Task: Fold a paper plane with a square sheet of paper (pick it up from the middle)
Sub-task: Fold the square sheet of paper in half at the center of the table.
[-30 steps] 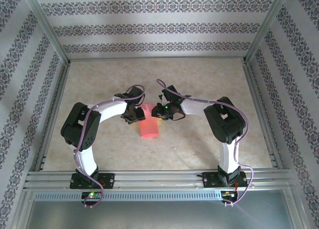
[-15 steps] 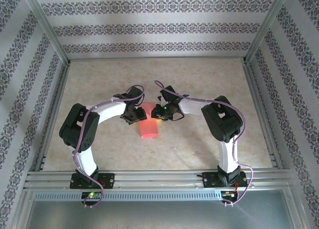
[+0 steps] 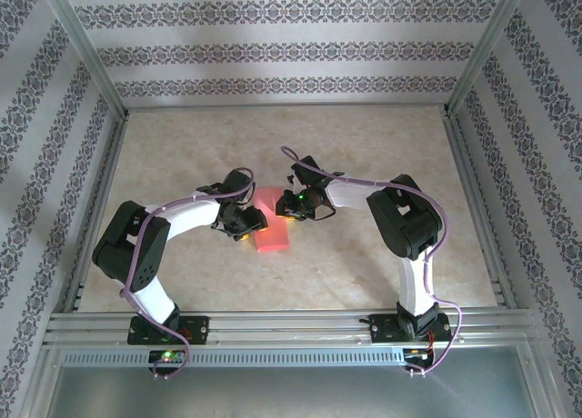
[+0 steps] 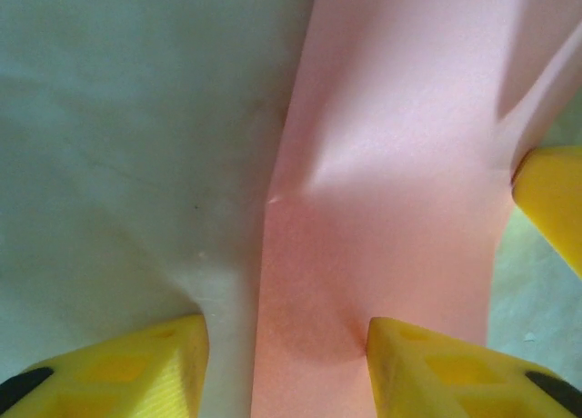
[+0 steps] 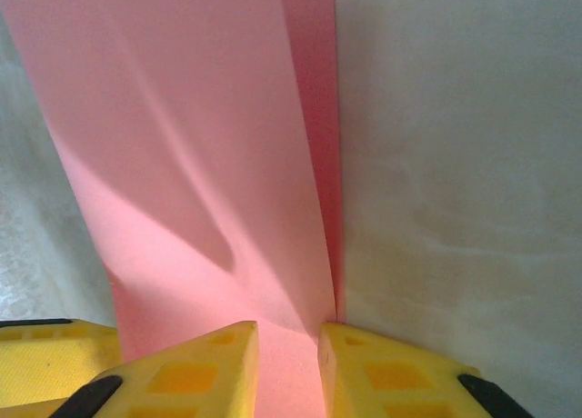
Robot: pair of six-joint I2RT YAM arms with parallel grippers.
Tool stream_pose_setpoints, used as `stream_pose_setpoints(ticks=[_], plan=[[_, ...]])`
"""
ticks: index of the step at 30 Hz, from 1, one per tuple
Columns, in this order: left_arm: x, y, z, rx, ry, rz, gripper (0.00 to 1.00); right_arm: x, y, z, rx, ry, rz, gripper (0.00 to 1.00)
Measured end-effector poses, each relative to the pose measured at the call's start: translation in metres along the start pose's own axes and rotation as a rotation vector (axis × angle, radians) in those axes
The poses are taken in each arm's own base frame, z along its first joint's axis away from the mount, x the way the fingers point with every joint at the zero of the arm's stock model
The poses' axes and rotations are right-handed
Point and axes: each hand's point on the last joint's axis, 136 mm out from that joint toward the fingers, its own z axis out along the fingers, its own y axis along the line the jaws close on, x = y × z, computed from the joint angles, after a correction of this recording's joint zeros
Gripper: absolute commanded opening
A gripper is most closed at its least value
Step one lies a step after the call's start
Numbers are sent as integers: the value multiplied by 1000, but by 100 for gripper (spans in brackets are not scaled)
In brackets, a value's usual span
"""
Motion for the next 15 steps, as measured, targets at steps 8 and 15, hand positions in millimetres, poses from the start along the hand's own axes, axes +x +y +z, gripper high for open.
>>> stream_pose_setpoints(ticks=[8, 15], plan=[[-1, 3, 1, -13, -5, -24, 44, 0, 2, 0, -12, 3, 3, 29], [-1, 5, 4, -60, -8, -45, 41, -9, 9, -9, -55, -18, 8, 31]])
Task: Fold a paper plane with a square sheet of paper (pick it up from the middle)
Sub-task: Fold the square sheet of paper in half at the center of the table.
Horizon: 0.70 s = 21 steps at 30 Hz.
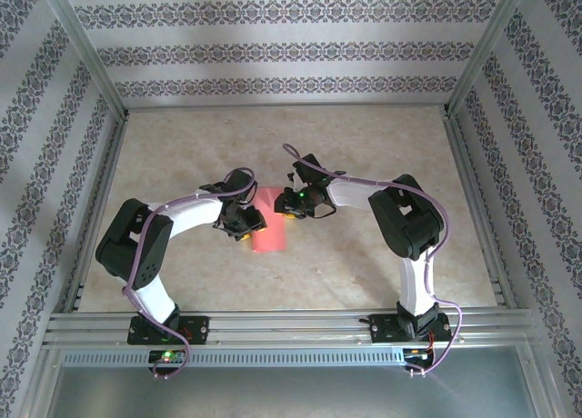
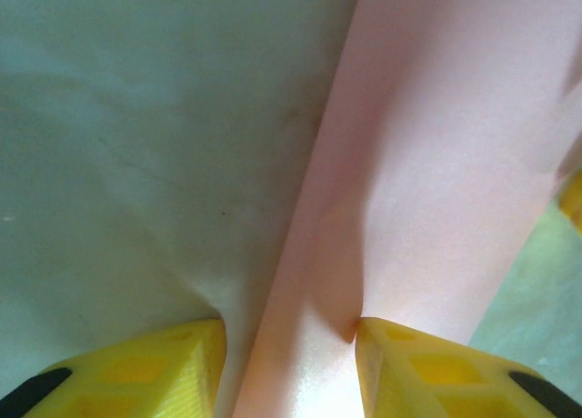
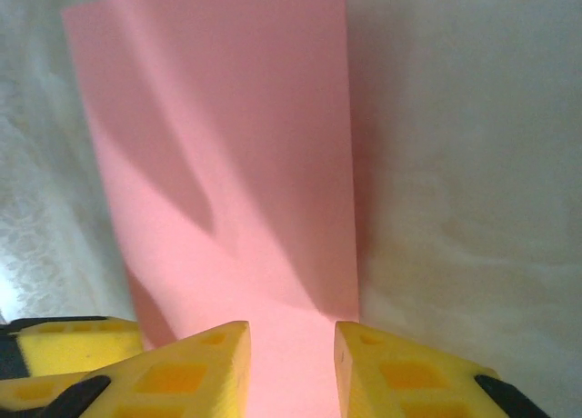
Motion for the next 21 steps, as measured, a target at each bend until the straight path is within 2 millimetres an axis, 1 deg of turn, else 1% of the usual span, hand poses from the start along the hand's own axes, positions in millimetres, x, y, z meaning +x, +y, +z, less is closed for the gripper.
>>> stream_pose_setpoints(ticks=[4, 6, 8, 12, 21], plan=[[0, 3, 1, -29, -9, -26, 38, -12, 13, -16, -36, -50, -15, 31], [-1, 3, 1, -33, -11, -42, 37, -14, 19, -22, -53, -69, -23, 31], [-1, 4, 2, -38, -12, -54, 35, -17, 21, -27, -62, -83, -22, 31], [-1, 6, 2, -47, -15, -68, 29, -16, 16, -26, -58, -83, -13, 31], [-1, 8, 2, -56, -17, -73, 28, -14, 13, -25, -52, -77, -9, 31]])
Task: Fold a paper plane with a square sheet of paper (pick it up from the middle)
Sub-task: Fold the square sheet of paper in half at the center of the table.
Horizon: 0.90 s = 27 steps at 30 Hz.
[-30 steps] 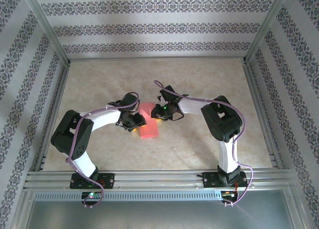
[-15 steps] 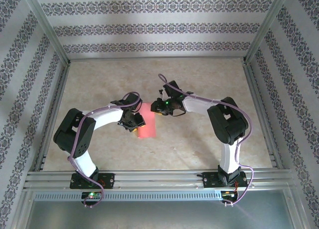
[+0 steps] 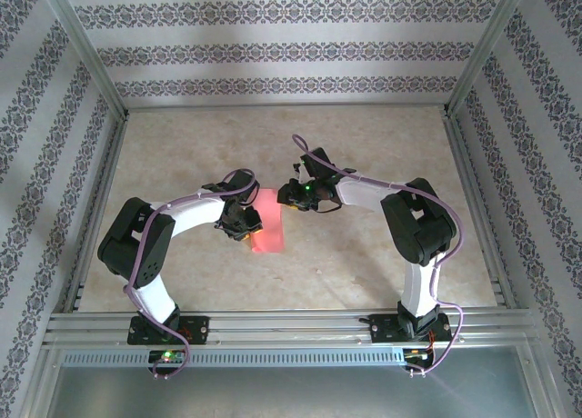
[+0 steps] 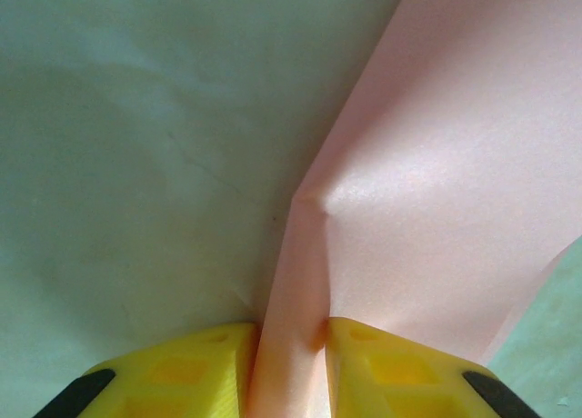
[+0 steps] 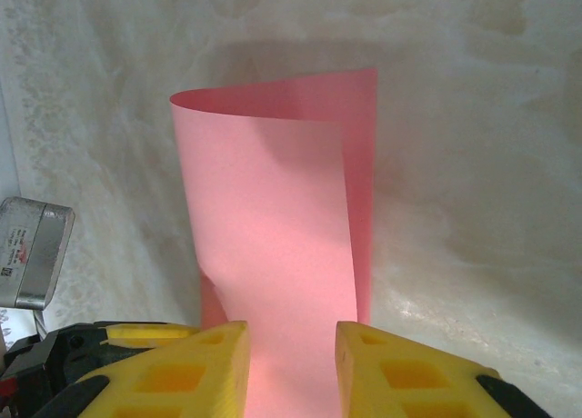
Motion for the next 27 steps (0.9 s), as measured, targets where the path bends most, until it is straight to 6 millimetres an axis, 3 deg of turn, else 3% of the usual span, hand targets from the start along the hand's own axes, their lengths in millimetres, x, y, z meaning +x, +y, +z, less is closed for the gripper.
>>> stream_pose_setpoints(ticks=[13, 20, 27], plan=[[0, 0, 0, 1, 0, 0, 28, -3, -17, 10, 75, 9, -26, 35], [0, 0, 0, 1, 0, 1, 28, -18, -7, 21, 45, 3, -66, 38], [0, 0, 0, 1, 0, 0, 28, -16, -7, 28, 28, 29, -79, 40]])
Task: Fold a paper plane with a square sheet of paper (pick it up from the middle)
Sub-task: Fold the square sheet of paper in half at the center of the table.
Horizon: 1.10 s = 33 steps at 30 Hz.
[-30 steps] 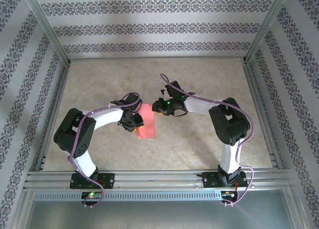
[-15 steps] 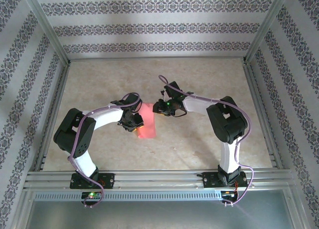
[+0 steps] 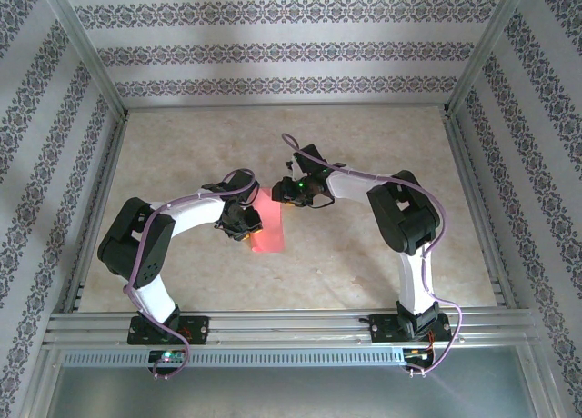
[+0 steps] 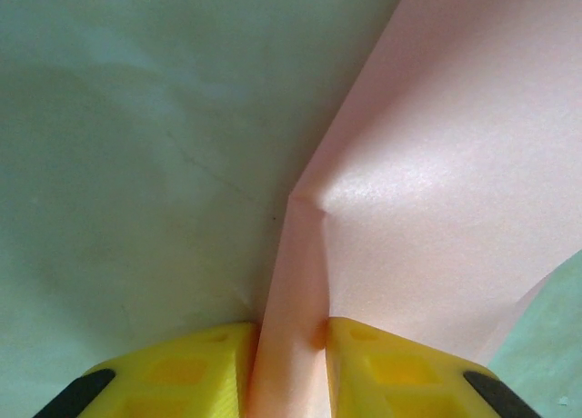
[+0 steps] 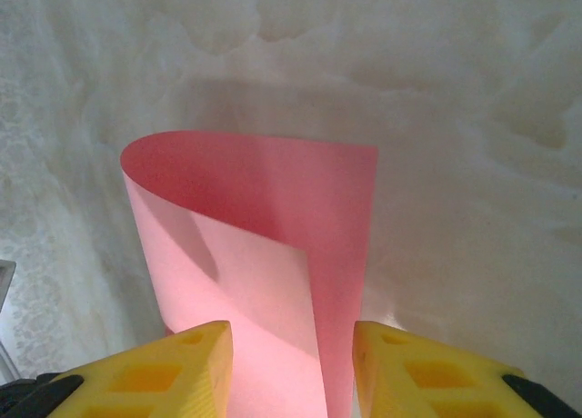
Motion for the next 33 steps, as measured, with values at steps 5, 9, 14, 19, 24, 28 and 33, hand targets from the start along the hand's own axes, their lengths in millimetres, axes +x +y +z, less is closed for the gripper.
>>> stream_pose_setpoints(ticks=[5, 9, 14, 19, 24, 28, 33], plan=[[0, 0, 0, 1, -1, 0, 28, 6, 12, 1, -75, 31, -25, 41], [0, 0, 0, 1, -1, 0, 28, 20, 14, 5, -118, 74, -47, 40], [0, 0, 0, 2, -1, 0, 28, 34, 11, 8, -128, 111, -61, 38], [0, 0, 0, 3, -2, 0, 28, 37, 11, 8, -140, 117, -77, 30], [0, -1, -2, 9, -6, 1, 30, 42, 7, 10, -138, 128, -84, 11], [-2, -4, -6, 46, -29, 21, 43, 42, 10, 5, -142, 121, -84, 1], [-18, -9, -38, 153, -129, 29, 56, 31, 33, -29, -189, 69, -92, 0]])
